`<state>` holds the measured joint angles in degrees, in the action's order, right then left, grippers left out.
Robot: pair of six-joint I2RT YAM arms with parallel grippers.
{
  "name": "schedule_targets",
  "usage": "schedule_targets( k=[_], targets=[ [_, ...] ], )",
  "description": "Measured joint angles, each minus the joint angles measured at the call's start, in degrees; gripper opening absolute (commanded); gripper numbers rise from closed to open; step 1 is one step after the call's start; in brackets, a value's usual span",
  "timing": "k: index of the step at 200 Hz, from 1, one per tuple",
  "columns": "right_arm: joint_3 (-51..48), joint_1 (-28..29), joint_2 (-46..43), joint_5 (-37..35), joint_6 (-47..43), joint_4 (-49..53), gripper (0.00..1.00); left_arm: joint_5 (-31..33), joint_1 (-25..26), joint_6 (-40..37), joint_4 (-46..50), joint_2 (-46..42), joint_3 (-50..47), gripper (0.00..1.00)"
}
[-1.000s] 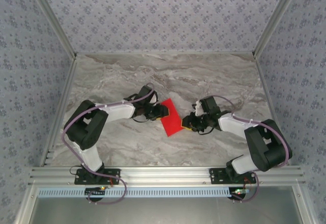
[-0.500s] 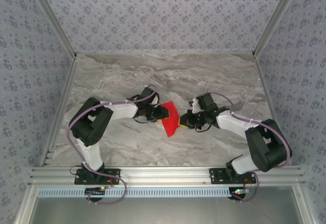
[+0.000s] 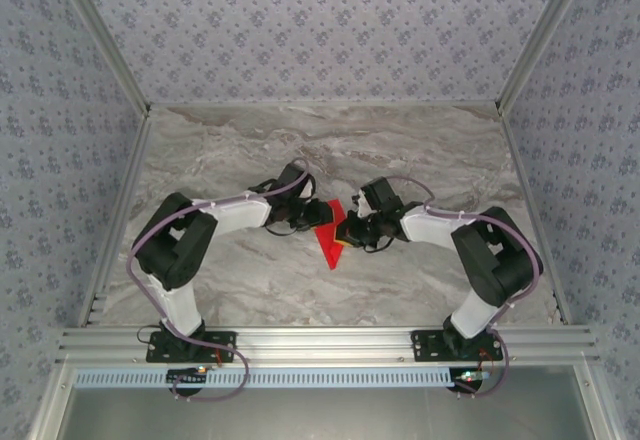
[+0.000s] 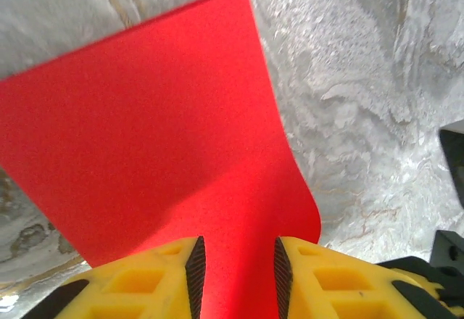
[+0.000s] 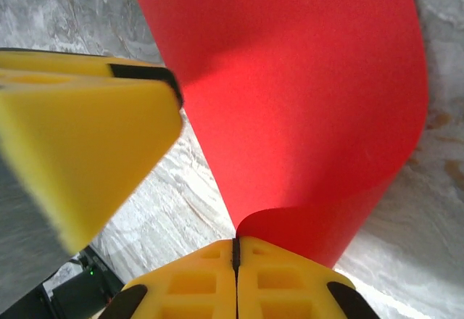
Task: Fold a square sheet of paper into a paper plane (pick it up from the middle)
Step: Third fold the triangle at the center of the table.
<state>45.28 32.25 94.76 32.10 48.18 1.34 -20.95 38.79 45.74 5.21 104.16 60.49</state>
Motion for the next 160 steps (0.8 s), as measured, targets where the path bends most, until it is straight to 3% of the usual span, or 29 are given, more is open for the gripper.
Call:
schedule_targets(
  k=[53, 160],
  targets=[
    [-1.7, 0.2, 1.3, -1.5, 2.7, -6.5, 0.07, 4.3, 0.0, -0.9, 2.8, 2.9, 4.5, 0.20],
    [-3.3, 0.9, 3.6, -2.4, 5.2, -13.6, 0.07, 7.2, 0.0, -1.2, 5.6, 5.5, 4.4, 0.15]
  ],
)
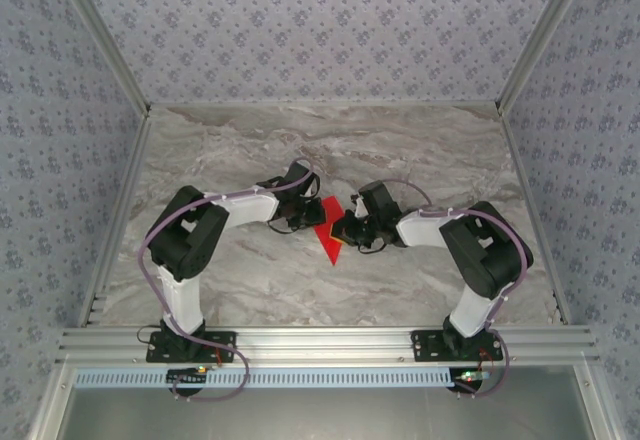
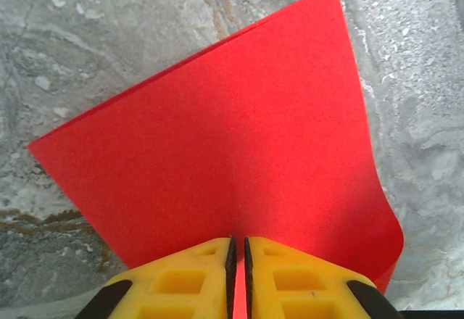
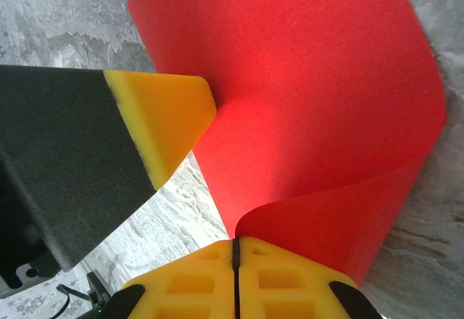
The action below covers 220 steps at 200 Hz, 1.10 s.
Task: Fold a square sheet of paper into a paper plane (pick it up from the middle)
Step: Third fold the triangle at the center of the table.
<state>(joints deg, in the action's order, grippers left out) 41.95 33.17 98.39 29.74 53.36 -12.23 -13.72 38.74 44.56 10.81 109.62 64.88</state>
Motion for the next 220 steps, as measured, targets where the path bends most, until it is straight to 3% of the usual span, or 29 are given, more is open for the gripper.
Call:
schedule_targets(
  k=[220],
  targets=[
    [-0.2, 0.4, 2.6, -0.6, 0.5, -3.6, 0.07, 0.0, 0.0, -0.5, 0.0, 0.1, 0.0, 0.13]
  ],
)
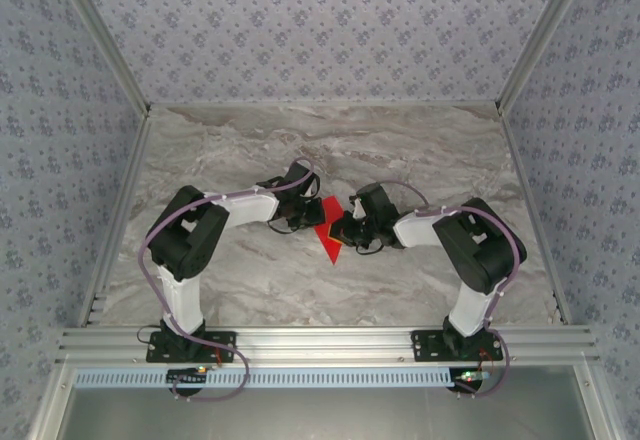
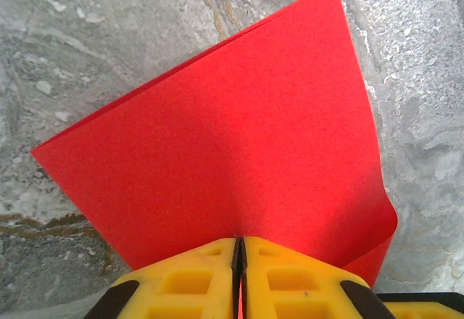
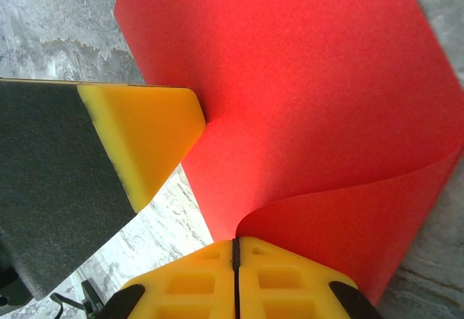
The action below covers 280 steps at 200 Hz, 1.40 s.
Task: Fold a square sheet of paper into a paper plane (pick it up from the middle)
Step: Third fold the triangle at the center of the table.
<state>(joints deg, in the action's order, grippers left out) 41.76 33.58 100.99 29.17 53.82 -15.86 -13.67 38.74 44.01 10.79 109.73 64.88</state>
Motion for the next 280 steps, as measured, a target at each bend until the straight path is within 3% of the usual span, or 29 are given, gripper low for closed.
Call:
schedule_targets(
  k=[280],
  targets=[
    [0.8, 1.2, 0.0, 1.0, -4.1, 1.0, 0.07, -0.2, 0.0, 0.0, -0.3, 0.2, 0.0, 0.09]
  ],
)
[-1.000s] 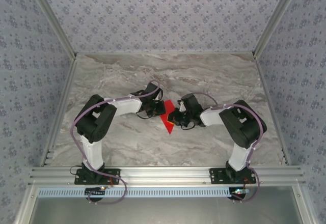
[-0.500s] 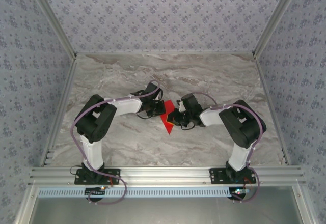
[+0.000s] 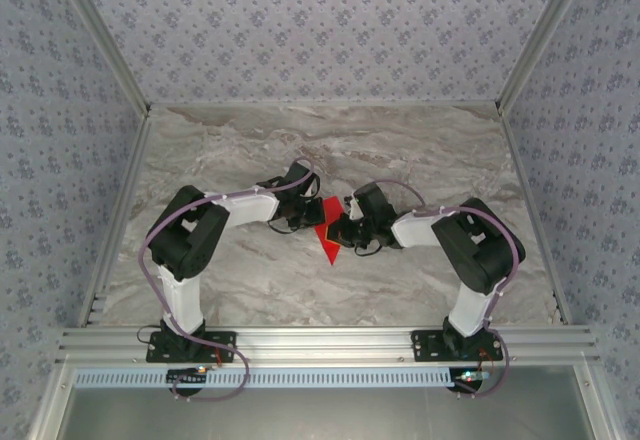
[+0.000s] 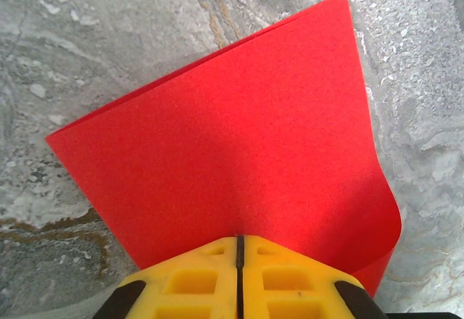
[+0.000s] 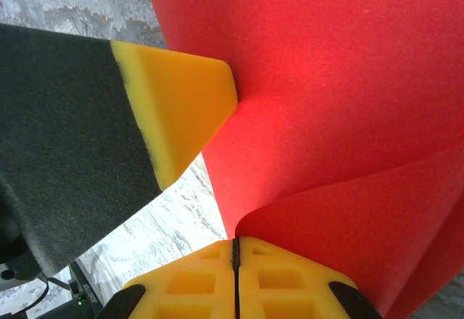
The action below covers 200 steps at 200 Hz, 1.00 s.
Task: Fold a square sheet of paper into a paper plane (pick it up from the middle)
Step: Third fold the triangle at the center of the table.
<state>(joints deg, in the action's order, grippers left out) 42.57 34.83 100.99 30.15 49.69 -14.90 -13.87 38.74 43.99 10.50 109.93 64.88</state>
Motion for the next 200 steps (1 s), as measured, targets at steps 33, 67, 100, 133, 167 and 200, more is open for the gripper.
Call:
schedule_targets(
  k=[33, 67, 100, 133, 167, 200],
  targets=[
    [0.0, 0.1, 0.0, 0.0, -0.1, 0.0, 0.07, 0.0, 0.0, 0.0, 0.0, 0.0, 0.0, 0.09],
    [0.1, 0.1, 0.0, 0.0, -0.1, 0.1, 0.07, 0.0, 0.0, 0.0, 0.0, 0.0, 0.0, 0.09],
    [0.4, 0.2, 0.5, 0.0, 0.0, 0.1, 0.07, 0.0, 0.0, 0.0, 0.0, 0.0, 0.0, 0.09],
    [0.8, 0.2, 0.9, -0.4, 0.0, 0.1, 0.07, 0.0, 0.0, 0.0, 0.0, 0.0, 0.0, 0.09],
    [0.8, 0.2, 1.3, -0.7, 0.0, 0.1, 0.07, 0.0, 0.0, 0.0, 0.0, 0.0, 0.0, 0.09],
    [0.8, 0.2, 1.4, -0.9, 0.0, 0.1, 0.07, 0.0, 0.0, 0.0, 0.0, 0.0, 0.0, 0.09]
  ],
)
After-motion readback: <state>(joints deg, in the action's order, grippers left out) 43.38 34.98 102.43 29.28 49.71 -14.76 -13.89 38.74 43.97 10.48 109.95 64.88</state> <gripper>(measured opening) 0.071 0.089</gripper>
